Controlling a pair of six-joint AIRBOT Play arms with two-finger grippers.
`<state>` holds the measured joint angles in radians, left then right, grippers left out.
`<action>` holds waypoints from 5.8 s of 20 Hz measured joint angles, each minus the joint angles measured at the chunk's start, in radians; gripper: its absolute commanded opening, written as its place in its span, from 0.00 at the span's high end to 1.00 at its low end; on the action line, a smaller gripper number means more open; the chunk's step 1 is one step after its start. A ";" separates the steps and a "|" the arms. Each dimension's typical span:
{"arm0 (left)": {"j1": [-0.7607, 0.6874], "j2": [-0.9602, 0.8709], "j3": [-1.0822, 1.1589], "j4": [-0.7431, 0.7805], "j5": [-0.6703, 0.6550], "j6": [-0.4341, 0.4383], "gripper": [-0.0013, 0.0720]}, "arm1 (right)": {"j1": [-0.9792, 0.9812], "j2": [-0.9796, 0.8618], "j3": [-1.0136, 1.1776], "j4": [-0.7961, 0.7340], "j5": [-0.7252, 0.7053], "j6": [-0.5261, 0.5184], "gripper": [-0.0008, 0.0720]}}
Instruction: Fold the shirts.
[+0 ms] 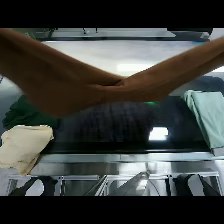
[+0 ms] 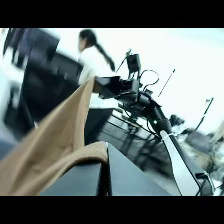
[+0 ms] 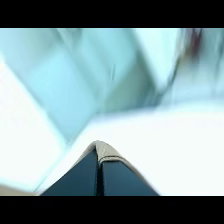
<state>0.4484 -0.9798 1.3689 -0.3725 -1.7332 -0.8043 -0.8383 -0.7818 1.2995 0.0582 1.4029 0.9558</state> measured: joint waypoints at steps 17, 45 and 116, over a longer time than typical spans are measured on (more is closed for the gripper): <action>-0.195 -0.112 0.012 0.691 0.392 -0.138 0.95 | 0.163 0.002 -0.112 -0.385 -0.207 0.062 0.96; -0.270 -1.013 0.434 0.959 0.348 -0.207 0.98 | 0.302 -1.137 0.001 -0.157 -0.178 -0.322 0.96; -0.048 0.155 -0.987 1.166 0.452 -0.344 0.61 | 0.178 -0.560 -0.701 -1.104 -0.042 -0.040 0.46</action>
<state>0.4004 -0.8249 0.3820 0.7937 -1.2812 -1.1484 -0.6605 -1.3415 0.5987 -1.0458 1.3613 0.9157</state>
